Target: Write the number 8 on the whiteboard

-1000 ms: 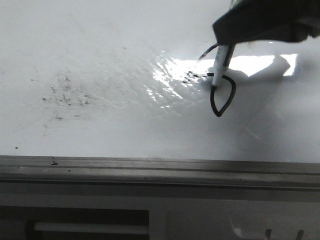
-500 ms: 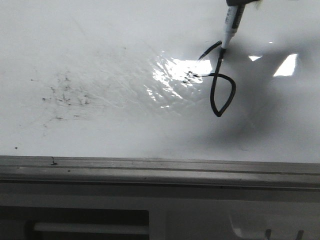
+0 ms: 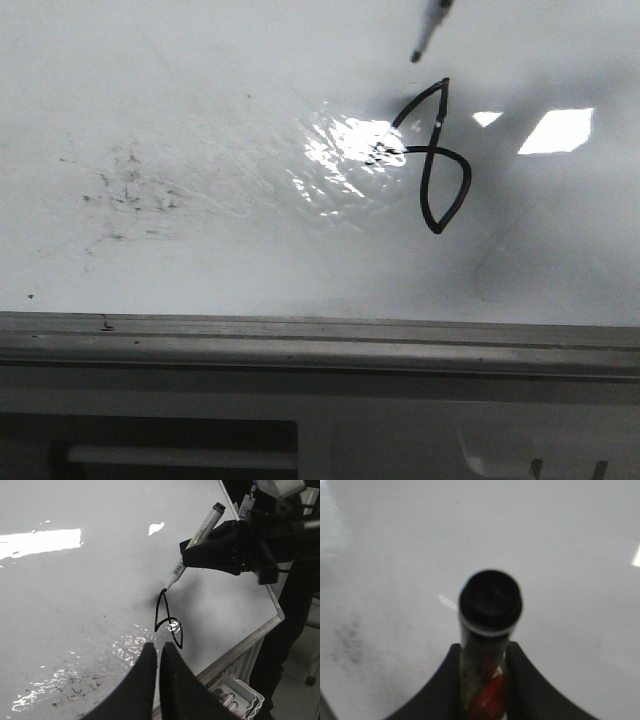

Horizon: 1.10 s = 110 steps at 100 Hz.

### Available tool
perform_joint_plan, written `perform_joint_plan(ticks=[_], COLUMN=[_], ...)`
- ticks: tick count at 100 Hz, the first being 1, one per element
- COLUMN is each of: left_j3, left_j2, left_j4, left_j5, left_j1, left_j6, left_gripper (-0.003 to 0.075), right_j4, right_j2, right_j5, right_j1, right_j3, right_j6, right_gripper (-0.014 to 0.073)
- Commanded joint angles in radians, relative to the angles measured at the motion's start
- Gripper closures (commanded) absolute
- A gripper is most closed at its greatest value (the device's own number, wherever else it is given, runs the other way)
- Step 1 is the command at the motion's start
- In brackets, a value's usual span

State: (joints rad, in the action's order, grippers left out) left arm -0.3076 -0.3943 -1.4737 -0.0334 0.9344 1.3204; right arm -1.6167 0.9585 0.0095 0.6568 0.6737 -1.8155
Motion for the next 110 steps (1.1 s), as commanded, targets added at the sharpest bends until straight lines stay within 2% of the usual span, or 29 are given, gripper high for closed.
perform_joint_plan(ticks=[1,8,15,20,25,30,54,70,87,110], left_j3=[-0.026,-0.026,-0.028,-0.031,-0.037,-0.048,-0.162,-0.244,-0.318,-0.363], left_j2=[-0.006,-0.012,-0.041,-0.072,-0.110,-0.152,-0.388,-0.540,-0.658,-0.721], left_j4=[0.001,0.001,0.001,0.001,0.003,0.016,0.137,0.135,0.129,0.126], left_j5=[0.022,0.050,0.074,0.084,0.093,0.116,0.325,0.464,0.495,0.523], left_j1=[0.005,0.005,0.005,0.005,0.005,0.005,0.005,0.005,0.005,0.005], left_j6=[-0.011,-0.011,-0.011,-0.011,-0.011,-0.003,-0.001,0.109,0.130,0.156], left_gripper=[0.0731,0.0661,0.0525,0.0400,0.0316,0.0274,0.0282,0.0282,0.0282,0.0282], right_j4=[0.021,0.021,0.021,0.026,0.033,0.037,0.081,0.081,0.081,0.109], right_j2=[-0.073,-0.112,-0.137,-0.145,-0.146,-0.146,-0.142,-0.142,-0.142,-0.142], right_j5=[0.156,0.228,0.277,0.311,0.363,0.405,0.564,0.631,0.669,0.686], right_j1=[-0.006,-0.006,-0.006,-0.006,-0.006,-0.006,-0.006,-0.006,-0.006,-0.006], right_j3=[0.034,0.032,0.023,0.006,-0.013,-0.035,-0.129,-0.129,-0.129,-0.129], right_j6=[-0.016,0.001,0.031,0.045,0.045,0.045,0.047,0.047,0.047,0.047], right_gripper=[0.0657,0.0657,0.0657,0.0657,0.0657,0.0657,0.0657,0.0657,0.0657,0.0657])
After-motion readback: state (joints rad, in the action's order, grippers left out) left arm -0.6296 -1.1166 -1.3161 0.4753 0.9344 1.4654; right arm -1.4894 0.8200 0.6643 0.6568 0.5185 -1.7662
